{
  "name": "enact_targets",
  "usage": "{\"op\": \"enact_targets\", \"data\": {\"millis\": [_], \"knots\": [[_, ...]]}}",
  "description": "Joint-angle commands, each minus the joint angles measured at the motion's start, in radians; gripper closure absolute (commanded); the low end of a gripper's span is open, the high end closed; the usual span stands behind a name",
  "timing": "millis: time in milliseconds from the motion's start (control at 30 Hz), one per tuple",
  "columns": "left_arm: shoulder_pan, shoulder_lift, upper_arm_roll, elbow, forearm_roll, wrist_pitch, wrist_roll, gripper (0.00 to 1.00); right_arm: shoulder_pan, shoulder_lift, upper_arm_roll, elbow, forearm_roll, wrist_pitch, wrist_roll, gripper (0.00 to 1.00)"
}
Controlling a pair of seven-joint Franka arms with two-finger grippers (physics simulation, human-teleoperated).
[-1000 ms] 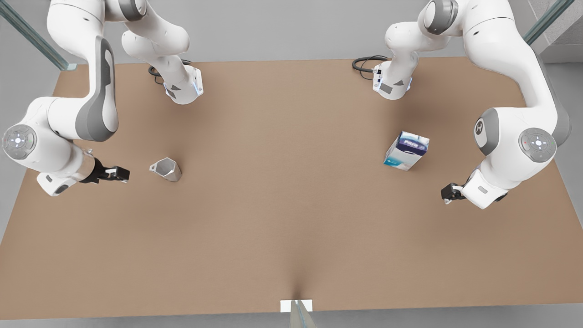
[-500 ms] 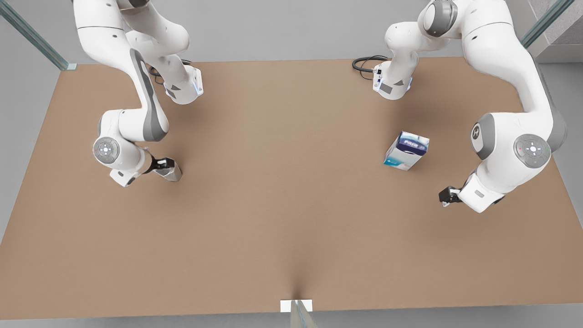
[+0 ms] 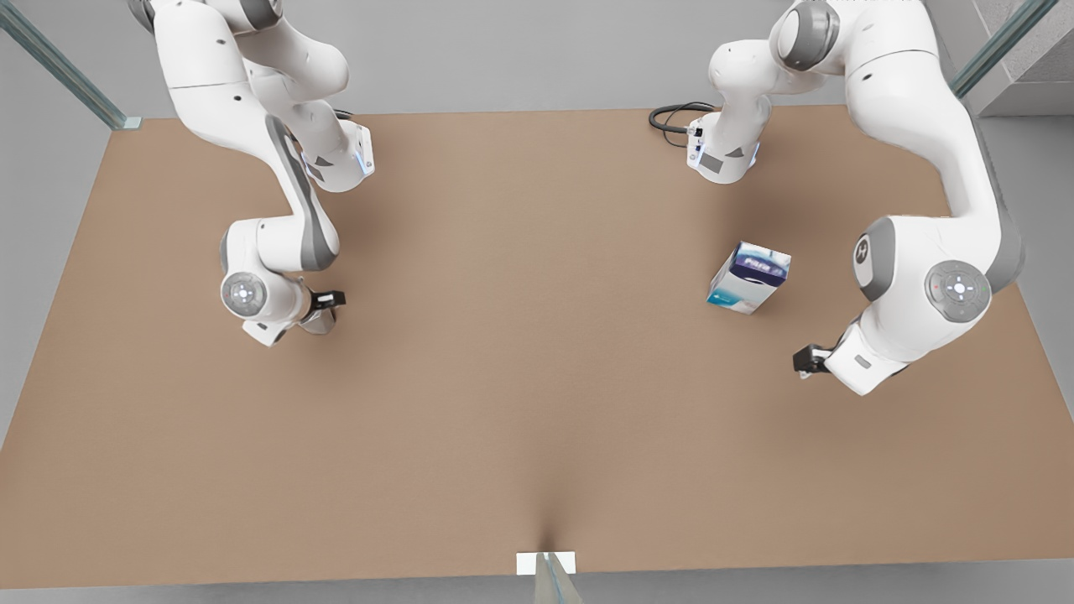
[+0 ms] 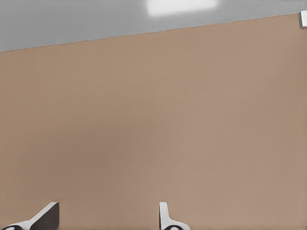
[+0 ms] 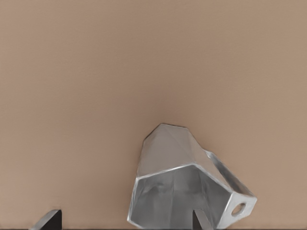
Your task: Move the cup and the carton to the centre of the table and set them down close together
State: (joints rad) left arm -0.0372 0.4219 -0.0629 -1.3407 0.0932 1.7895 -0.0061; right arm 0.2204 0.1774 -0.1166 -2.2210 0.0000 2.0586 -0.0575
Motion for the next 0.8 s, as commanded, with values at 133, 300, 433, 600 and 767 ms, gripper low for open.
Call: {"op": "enact_targets", "data": {"millis": [133, 300, 433, 600, 767], "knots": [[-0.01, 0.009, -0.002, 0.0, -0.003, 0.002, -0.012, 0.0, -0.006, 0.034, 0.0, -0.014, -0.002, 0.031, 0.001, 0.0], [-0.013, 0.008, -0.002, 0.0, -0.003, -0.001, -0.012, 0.0, -0.001, 0.079, 0.0, -0.011, -0.002, 0.057, -0.001, 0.25], [-0.013, 0.009, -0.002, 0.0, -0.003, -0.001, -0.015, 0.0, -0.006, 0.088, 0.0, -0.006, -0.002, 0.055, -0.007, 0.57], [-0.013, 0.009, -0.002, 0.0, -0.003, -0.001, -0.025, 0.0, -0.009, 0.093, 0.0, -0.002, -0.002, 0.04, -0.009, 0.79], [-0.015, 0.011, -0.002, -0.002, -0.003, -0.001, -0.026, 0.0, -0.007, 0.094, 0.0, 0.017, -0.002, 0.003, -0.012, 0.79]]}}
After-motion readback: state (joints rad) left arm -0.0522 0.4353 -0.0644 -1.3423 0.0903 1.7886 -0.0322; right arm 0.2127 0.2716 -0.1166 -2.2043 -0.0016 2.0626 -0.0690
